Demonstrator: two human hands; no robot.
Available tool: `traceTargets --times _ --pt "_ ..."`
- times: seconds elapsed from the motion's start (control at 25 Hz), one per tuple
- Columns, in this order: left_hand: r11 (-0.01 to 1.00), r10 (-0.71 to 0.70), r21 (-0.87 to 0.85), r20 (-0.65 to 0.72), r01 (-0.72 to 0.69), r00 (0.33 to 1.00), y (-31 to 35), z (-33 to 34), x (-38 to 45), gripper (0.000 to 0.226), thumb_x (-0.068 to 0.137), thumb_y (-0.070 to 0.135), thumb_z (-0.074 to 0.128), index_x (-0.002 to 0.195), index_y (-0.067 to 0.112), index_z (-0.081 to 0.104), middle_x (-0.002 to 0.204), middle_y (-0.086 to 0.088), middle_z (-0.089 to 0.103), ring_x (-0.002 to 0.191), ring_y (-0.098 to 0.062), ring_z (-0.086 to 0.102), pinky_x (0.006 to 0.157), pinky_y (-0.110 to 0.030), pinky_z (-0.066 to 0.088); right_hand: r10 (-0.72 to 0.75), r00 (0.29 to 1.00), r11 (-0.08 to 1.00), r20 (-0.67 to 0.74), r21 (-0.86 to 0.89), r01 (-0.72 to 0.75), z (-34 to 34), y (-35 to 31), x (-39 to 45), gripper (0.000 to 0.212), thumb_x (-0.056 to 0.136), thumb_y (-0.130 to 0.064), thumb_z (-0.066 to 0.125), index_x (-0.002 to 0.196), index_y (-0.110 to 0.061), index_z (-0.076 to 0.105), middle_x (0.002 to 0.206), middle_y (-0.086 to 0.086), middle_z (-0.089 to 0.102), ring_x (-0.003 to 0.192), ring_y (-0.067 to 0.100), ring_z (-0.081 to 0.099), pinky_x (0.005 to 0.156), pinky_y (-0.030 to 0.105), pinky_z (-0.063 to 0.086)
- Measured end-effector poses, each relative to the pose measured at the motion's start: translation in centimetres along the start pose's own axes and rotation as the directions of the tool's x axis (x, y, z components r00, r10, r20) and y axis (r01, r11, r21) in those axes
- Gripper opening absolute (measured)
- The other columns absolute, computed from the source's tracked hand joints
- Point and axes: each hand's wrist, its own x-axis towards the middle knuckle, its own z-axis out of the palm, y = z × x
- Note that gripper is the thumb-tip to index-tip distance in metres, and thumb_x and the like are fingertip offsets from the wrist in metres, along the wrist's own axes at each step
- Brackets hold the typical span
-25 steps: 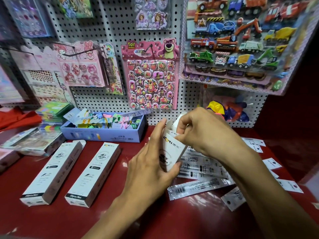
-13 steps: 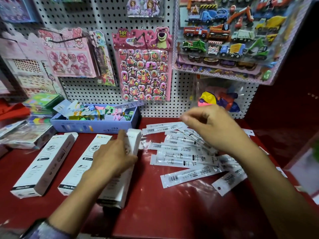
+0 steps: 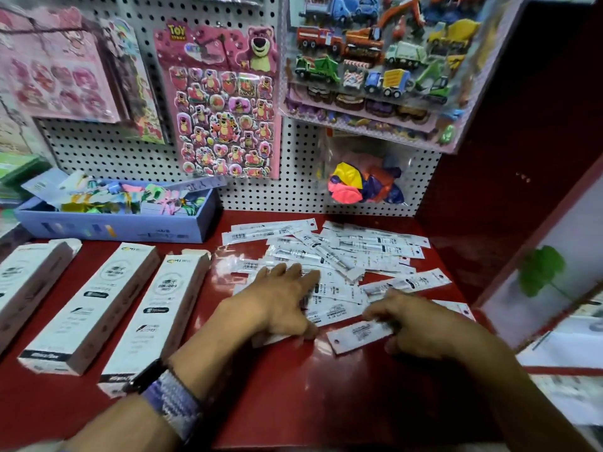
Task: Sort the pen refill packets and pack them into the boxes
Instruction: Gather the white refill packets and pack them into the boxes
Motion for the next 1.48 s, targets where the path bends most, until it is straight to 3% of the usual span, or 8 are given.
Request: traceTargets --times 0.12,0.36,0.64,0.84,0.96,1.24,1.4,1.48 --pt "0.980 0.067 0.196 -0.146 -0.037 0.987 0.0 -0.4 0.5 0.059 0.075 0.027 0.062 0.131 0.024 0.044 0.125 -0.007 0.049 0.120 -0.031 0.046 0.091 -0.042 0.048 -0.182 0.973 0.982 -0.140 0.024 0.187 1.7 -1.0 0.1 0.044 0.086 -0.013 0.066 0.123 -0.036 0.060 0.123 -0.012 0.050 0.116 0.010 0.050 0.101 0.030 0.043" --pt "0.996 0.085 0.020 -0.356 -0.083 0.931 -0.2 0.3 -0.1 0.017 0.093 0.033 0.041 0.099 0.019 0.047 0.103 -0.008 0.058 0.099 -0.029 0.056 0.073 -0.035 0.043 -0.310 0.874 0.948 -0.375 -0.048 0.316 4.2 -2.0 1.3 0.027 0.098 -0.033 0.051 0.124 -0.035 0.059 0.124 -0.014 0.051 0.120 0.012 0.046 0.093 0.032 0.044" --pt "0.951 -0.059 -0.271 -0.632 -0.149 0.773 -1.3 -1.2 -0.5 0.014 0.098 0.024 0.047 0.085 0.020 0.043 0.071 -0.005 0.061 0.069 -0.029 0.057 0.058 -0.038 0.040 -0.358 0.615 0.931 -0.703 -0.319 0.177 6.5 -5.1 2.6 0.030 0.062 -0.012 0.080 0.086 -0.024 0.067 0.080 -0.005 0.063 0.059 0.017 0.061 0.045 0.031 0.048" --pt "0.236 -0.154 -0.953 -0.231 -0.191 0.961 0.9 -2.3 -1.4 0.017 0.099 0.018 0.051 0.087 0.010 0.059 0.073 -0.007 0.062 0.065 -0.019 0.056 0.061 -0.035 0.049 -0.383 0.343 0.912 -0.858 -0.292 0.287 3.1 -5.8 2.4 0.020 0.083 -0.008 0.072 0.102 -0.013 0.069 0.096 0.001 0.066 0.081 0.022 0.058 0.067 0.032 0.054" --pt "-0.168 0.063 -0.985 -0.051 -0.040 0.997 1.5 -2.5 -2.6 0.042 0.095 0.035 0.052 0.119 0.003 0.064 0.112 -0.028 0.064 0.101 -0.036 0.061 0.086 -0.040 0.054 -0.413 0.285 0.875 -0.865 -0.290 0.387 1.9 -6.0 2.4 0.028 0.087 -0.016 0.069 0.113 -0.013 0.062 0.108 0.002 0.062 0.096 0.021 0.057 0.083 0.028 0.052" --pt "-0.190 -0.145 -0.965 -0.156 -0.182 0.977 1.2 -3.3 -4.1 0.026 0.092 0.010 0.057 0.116 0.000 0.061 0.073 -0.013 0.066 0.054 -0.022 0.060 0.047 -0.028 0.052 -0.042 0.368 0.729 -0.929 0.223 0.647 1.6 -8.2 0.8 0.015 0.088 -0.015 0.061 0.102 -0.017 0.059 0.103 -0.007 0.061 0.100 0.008 0.058 0.086 0.021 0.046" --pt "-0.054 -0.297 -0.984 -0.146 -0.169 0.944 -1.2 -4.1 -5.2 0.023 0.082 -0.004 0.048 0.100 0.001 0.062 0.068 -0.015 0.065 0.049 -0.024 0.057 0.051 -0.030 0.050 -0.282 0.827 0.926 -0.486 0.088 0.368 2.5 -6.4 0.7 0.031 0.093 -0.016 0.056 0.118 -0.033 0.057 0.118 -0.014 0.061 0.103 0.004 0.053 0.087 0.028 0.045" --pt "0.136 -0.310 -0.983 -0.164 -0.128 0.936 -1.7 -3.4 -5.6 0.029 0.081 -0.007 0.047 0.100 0.011 0.057 0.063 -0.011 0.061 0.044 -0.020 0.050 0.047 -0.027 0.045 -0.356 0.893 0.931 -0.275 -0.183 0.315 3.9 -6.1 1.7 0.039 0.096 -0.022 0.051 0.134 -0.032 0.049 0.135 -0.011 0.052 0.118 0.014 0.044 0.098 0.033 0.040"
